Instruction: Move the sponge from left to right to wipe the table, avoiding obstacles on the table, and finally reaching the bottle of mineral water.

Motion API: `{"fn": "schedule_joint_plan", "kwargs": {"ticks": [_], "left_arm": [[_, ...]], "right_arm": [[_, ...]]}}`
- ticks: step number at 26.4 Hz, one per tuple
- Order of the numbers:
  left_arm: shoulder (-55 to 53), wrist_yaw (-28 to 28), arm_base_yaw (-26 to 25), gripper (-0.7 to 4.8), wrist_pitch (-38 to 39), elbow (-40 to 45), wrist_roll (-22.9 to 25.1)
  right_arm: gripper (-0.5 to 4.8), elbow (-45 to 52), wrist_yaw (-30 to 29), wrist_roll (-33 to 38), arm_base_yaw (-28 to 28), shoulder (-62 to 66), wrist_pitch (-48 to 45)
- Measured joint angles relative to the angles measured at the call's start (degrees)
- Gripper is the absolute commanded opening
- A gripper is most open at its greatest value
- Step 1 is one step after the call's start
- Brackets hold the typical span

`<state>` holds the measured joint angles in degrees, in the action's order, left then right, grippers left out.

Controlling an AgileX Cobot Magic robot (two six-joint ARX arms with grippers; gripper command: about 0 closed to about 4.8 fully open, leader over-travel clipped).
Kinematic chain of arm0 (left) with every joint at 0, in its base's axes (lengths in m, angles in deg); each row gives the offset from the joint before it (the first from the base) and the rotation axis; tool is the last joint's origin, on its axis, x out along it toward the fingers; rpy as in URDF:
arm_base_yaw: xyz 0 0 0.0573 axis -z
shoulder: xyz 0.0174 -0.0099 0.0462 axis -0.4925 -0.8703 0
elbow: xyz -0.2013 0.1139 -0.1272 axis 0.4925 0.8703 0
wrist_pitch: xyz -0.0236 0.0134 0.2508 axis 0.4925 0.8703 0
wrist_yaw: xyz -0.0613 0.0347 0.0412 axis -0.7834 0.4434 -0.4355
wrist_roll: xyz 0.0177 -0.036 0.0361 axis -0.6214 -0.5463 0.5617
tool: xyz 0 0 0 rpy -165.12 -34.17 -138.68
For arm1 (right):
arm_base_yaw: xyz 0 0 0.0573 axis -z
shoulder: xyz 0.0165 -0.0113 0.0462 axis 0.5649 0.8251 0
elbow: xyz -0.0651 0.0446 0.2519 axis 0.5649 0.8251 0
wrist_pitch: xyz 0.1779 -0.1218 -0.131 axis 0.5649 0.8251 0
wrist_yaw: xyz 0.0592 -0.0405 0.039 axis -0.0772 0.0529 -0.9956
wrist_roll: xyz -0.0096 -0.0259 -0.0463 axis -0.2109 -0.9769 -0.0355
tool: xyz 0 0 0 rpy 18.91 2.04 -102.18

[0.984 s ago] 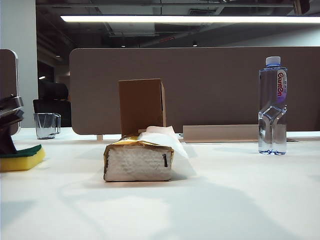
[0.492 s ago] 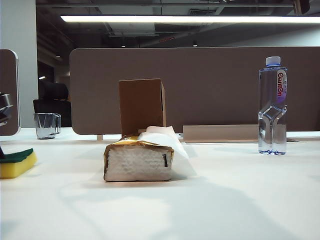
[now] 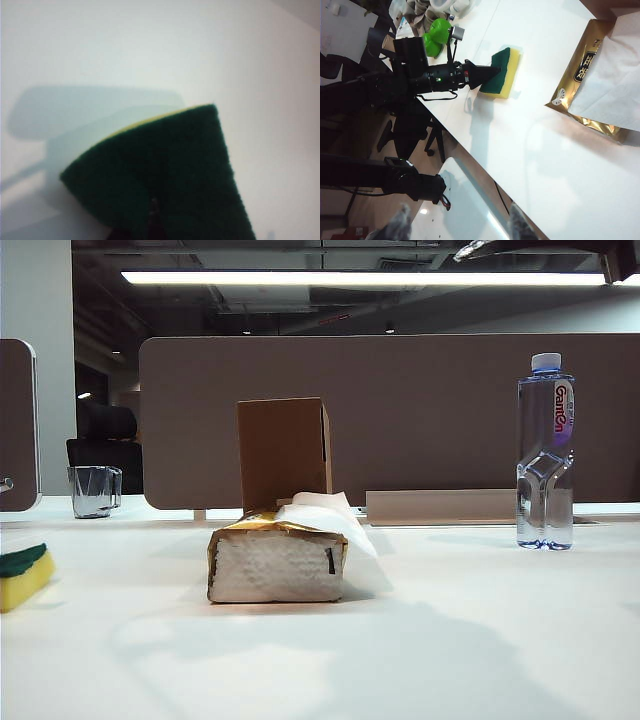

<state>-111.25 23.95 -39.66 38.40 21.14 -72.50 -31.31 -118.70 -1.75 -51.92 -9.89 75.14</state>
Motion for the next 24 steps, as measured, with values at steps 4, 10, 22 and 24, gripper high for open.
{"fn": "schedule_joint_plan", "kwargs": {"ticks": [4, 10, 22, 24], "left_arm": [[2.36, 0.00, 0.00, -0.06, -1.57, 3.15, -1.92], [8.24, 0.00, 0.00, -0.06, -2.32, 8.59, -3.26], [23.56, -0.35, 2.60, -0.06, 8.63, 14.51, -6.93], [24.28, -0.11, 4.02, -0.06, 8.48, 15.63, -6.93]], "right_arm": [[2.52, 0.00, -0.04, -0.55, -1.40, -0.02, 0.00], [2.52, 0.00, -0.07, -0.70, -2.69, -0.02, 0.02], [2.52, 0.00, -0.04, -0.74, -2.67, -0.04, 0.00], [2.52, 0.00, -0.02, -0.74, -2.67, -0.04, 0.00]]}}
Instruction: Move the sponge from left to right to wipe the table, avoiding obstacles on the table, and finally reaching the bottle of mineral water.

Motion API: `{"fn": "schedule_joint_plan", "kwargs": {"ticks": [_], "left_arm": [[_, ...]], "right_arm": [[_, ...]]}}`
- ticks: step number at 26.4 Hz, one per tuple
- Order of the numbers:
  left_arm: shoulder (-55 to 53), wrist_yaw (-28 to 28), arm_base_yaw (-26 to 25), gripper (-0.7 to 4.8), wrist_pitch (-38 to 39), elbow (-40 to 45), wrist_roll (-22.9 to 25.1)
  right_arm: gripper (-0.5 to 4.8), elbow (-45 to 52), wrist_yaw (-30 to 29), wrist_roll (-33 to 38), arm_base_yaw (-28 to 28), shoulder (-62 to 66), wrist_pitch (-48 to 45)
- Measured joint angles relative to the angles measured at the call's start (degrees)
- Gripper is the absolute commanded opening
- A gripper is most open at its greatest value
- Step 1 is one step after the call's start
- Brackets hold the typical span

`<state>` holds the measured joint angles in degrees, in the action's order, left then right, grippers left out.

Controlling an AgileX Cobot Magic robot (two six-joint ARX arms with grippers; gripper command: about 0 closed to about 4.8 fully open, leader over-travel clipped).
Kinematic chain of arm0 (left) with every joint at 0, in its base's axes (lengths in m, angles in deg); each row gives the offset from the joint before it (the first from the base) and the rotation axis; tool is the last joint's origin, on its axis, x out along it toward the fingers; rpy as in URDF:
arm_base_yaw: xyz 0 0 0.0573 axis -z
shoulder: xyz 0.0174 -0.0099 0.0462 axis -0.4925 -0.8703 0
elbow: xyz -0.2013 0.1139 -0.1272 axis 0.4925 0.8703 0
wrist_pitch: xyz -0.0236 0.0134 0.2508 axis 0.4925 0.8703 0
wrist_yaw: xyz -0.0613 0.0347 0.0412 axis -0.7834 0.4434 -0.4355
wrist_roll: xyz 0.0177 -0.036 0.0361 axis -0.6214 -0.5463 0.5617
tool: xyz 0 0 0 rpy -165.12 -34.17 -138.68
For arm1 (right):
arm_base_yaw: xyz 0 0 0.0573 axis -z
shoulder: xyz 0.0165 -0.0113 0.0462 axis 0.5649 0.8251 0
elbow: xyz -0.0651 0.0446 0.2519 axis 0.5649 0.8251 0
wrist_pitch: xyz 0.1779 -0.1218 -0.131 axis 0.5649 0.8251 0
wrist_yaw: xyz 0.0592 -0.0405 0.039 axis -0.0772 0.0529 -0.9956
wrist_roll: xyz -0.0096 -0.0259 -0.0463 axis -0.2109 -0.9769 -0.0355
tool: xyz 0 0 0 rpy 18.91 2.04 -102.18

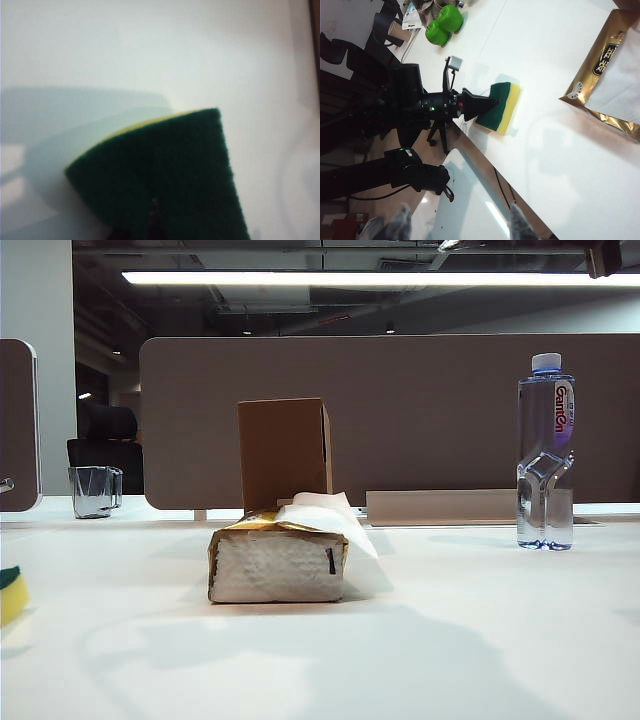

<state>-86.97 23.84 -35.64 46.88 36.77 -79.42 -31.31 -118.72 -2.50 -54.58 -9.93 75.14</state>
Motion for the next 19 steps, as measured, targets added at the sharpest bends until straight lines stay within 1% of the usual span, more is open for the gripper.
{"fn": "schedule_joint_plan", "kwargs": {"ticks": [2, 5, 10, 15, 16, 19], "left_arm": [[0.22, 2.01, 1.92, -0.06, -1.88, 1.14, -0.15], [0.42, 3.39, 3.45, -0.06, -3.15, 1.92, -0.35], [0.39, 5.68, 7.30, -0.06, -4.87, 2.25, -3.04], [0.22, 8.17, 14.21, -0.06, -6.88, 2.36, -6.45], [0.20, 9.31, 16.83, -0.06, -7.63, 2.36, -8.31], [0.17, 11.58, 21.51, -0.06, -8.70, 2.45, -10.95]], "right_arm": [[2.52, 0.00, -0.02, 0.00, -0.02, 0.00, 0.00], [2.52, 0.00, -0.02, 0.02, 0.00, 0.00, 0.02], [2.52, 0.00, -0.02, 0.02, -0.02, -0.02, 0.02], [2.52, 0.00, -0.02, 0.02, -0.02, -0.24, 0.00], [2.52, 0.00, -0.02, 0.00, 0.00, -0.37, 0.00], [2.52, 0.00, -0.02, 0.00, 0.00, -0.39, 0.00]]}}
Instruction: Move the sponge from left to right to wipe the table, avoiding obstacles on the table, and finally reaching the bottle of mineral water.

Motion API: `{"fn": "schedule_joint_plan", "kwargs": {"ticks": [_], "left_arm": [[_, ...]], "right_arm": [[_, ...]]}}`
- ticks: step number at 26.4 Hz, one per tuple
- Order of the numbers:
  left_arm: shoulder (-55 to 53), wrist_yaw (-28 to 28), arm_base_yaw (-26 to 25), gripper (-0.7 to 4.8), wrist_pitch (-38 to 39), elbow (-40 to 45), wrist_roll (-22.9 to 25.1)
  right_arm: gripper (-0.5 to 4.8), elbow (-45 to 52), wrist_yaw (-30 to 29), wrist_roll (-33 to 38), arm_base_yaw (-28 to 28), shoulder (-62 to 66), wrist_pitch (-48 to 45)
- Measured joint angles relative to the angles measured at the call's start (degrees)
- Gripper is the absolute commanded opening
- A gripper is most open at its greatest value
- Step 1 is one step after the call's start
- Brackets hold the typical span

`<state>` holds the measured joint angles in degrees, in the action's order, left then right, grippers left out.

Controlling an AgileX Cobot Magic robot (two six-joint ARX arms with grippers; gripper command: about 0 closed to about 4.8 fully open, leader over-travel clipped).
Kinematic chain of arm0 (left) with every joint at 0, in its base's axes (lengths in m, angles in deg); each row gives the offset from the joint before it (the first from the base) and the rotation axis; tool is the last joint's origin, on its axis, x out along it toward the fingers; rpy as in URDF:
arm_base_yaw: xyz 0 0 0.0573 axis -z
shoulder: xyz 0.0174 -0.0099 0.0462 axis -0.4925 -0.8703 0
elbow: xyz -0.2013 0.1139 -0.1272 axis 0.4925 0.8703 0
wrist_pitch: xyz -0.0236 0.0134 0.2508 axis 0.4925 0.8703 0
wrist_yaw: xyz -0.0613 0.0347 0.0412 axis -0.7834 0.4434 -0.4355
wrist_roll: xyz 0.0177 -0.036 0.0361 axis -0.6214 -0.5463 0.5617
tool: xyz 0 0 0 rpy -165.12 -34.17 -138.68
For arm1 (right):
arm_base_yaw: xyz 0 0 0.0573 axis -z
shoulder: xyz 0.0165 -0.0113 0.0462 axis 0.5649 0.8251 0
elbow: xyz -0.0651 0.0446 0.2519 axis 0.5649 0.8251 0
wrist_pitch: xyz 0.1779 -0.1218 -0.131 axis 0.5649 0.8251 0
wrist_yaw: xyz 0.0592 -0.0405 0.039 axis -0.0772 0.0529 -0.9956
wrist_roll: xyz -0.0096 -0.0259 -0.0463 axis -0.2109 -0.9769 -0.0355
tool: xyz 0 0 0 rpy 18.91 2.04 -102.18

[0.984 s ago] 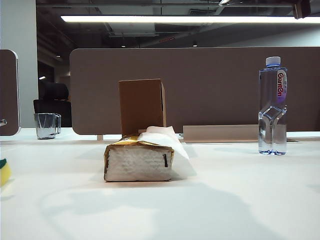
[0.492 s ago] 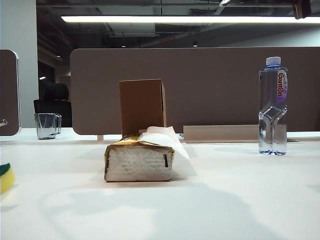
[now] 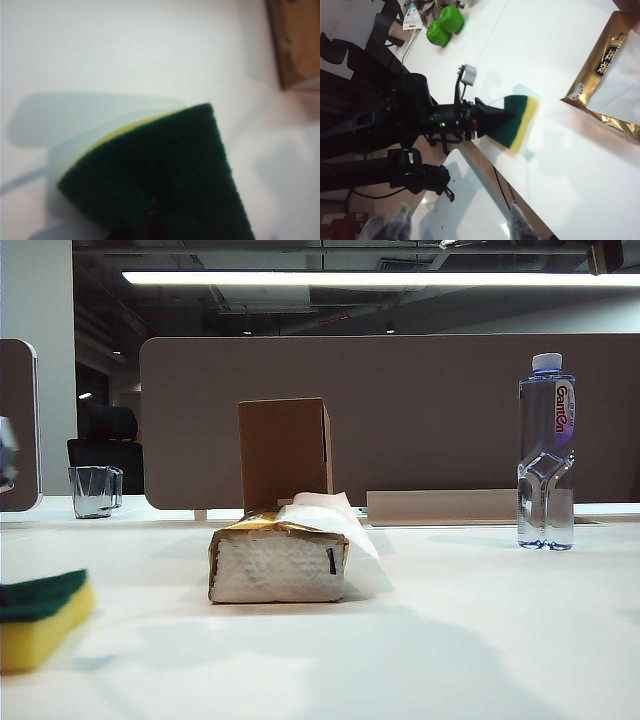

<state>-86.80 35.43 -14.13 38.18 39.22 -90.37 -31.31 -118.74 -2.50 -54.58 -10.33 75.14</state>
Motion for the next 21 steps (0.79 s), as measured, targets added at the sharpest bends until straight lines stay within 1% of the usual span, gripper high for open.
{"fn": "schedule_joint_plan", "kwargs": {"ticks": [3, 5, 6, 16, 19, 21], "left_arm": [[-0.13, 0.83, 3.48, -0.06, -1.16, 0.20, -2.27], [-0.85, 1.44, 6.19, -0.06, -2.54, 0.22, -4.83], [-1.99, 1.81, 7.89, -0.06, -4.02, 0.22, -5.66], [-14.21, 2.73, 17.20, -0.06, -20.76, -0.11, -13.57], [-15.93, 3.06, 19.76, -0.06, -23.91, -0.20, -15.30], [-16.57, 4.31, 21.68, -0.06, -24.79, -0.42, -16.46]], "right_arm": [[2.52, 0.00, 0.00, 0.00, 0.00, -0.15, 0.02], [2.52, -0.02, -0.07, -0.09, 0.00, -0.37, 0.37], [2.52, -0.02, -0.09, -0.33, -0.02, -0.33, 1.46], [2.52, 0.00, -1.11, -3.76, 0.00, -0.35, 9.18], [2.52, 0.00, -1.25, -5.01, 0.00, -0.81, 11.28], [2.52, -0.02, -1.27, -5.92, 0.00, -1.27, 12.70]]}}
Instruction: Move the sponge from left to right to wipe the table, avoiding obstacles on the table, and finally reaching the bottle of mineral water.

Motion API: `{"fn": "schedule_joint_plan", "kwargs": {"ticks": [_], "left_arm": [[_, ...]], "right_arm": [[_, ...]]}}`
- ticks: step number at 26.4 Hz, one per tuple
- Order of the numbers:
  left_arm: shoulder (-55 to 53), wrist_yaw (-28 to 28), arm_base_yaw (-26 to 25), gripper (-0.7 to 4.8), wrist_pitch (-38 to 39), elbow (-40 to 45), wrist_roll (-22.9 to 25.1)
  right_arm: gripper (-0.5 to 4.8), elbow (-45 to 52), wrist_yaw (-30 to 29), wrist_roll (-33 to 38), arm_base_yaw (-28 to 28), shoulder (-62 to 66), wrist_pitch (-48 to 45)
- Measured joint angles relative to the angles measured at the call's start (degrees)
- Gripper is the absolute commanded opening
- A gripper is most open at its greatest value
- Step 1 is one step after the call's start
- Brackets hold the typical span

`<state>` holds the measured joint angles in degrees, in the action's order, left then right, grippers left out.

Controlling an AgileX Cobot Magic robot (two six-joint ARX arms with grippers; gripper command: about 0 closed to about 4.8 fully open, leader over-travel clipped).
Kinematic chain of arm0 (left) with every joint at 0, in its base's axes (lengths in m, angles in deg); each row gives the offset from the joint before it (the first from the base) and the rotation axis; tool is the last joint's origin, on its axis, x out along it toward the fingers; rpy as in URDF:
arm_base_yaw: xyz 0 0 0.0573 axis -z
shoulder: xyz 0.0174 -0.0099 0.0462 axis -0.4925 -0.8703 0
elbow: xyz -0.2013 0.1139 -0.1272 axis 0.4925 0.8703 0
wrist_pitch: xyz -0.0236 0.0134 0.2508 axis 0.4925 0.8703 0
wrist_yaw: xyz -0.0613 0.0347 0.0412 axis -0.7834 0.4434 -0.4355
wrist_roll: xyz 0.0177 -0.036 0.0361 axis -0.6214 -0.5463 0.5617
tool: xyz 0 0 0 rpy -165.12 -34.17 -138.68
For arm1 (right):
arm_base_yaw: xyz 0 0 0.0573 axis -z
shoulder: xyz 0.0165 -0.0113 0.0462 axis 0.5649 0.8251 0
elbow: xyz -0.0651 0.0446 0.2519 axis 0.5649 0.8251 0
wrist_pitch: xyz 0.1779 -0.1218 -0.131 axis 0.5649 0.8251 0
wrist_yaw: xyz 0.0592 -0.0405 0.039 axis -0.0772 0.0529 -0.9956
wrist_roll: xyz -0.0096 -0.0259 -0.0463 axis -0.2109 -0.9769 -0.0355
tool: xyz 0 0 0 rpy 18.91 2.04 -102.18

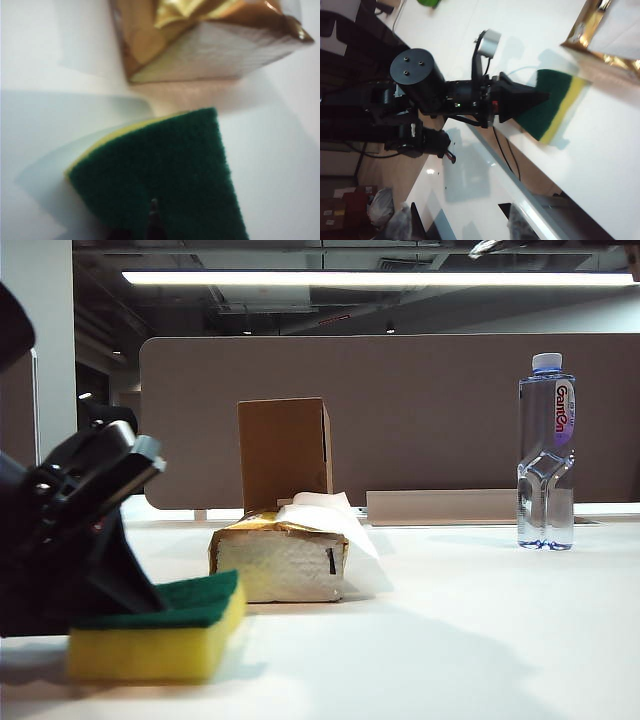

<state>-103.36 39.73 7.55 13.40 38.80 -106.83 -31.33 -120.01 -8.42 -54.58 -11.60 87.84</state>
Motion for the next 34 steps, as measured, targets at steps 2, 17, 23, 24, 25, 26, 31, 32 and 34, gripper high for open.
{"fn": "schedule_joint_plan", "kwargs": {"ticks": [2, 17, 23, 24, 25, 26, 31, 32, 34], "left_arm": [[-0.76, 1.31, 2.03, -0.06, -1.05, -0.31, -1.38], [-8.00, -0.15, 3.32, -0.05, -3.32, -5.40, -2.19], [-8.09, -0.63, 3.34, 0.62, -3.56, -5.40, -2.25], [-8.13, -0.79, 3.34, 0.97, -3.78, -5.40, -2.25], [-8.15, -0.98, 3.34, 1.23, -4.09, -5.40, -2.25], [-8.17, -1.11, 3.34, 1.37, -4.28, -5.40, -2.34], [-8.20, -1.66, 3.43, 1.67, -4.85, -5.44, -2.38], [-8.09, -1.68, 3.45, 1.99, -4.87, -5.44, -2.43], [-7.89, -1.84, 3.48, 2.49, -4.94, -5.44, -3.08]], "right_arm": [[2.52, 0.02, 0.07, -1.42, 0.02, -0.59, 2.21], [2.52, 0.02, 0.79, -5.31, 0.07, -1.77, 7.50], [2.52, 0.02, 2.27, -6.16, 0.07, -2.29, 8.44], [2.52, 0.02, 2.36, -6.23, 0.07, -2.29, 8.72], [2.52, 0.02, 2.38, -6.38, 0.07, -2.29, 9.05], [2.52, 0.02, 2.38, -6.47, 0.07, -2.29, 9.42], [2.52, 0.02, 2.47, -6.56, 0.07, -2.43, 10.23], [2.52, 0.02, 2.62, -6.56, 0.07, -2.54, 10.29], [2.52, 0.02, 2.67, -6.56, 0.07, -2.99, 10.34]]}}
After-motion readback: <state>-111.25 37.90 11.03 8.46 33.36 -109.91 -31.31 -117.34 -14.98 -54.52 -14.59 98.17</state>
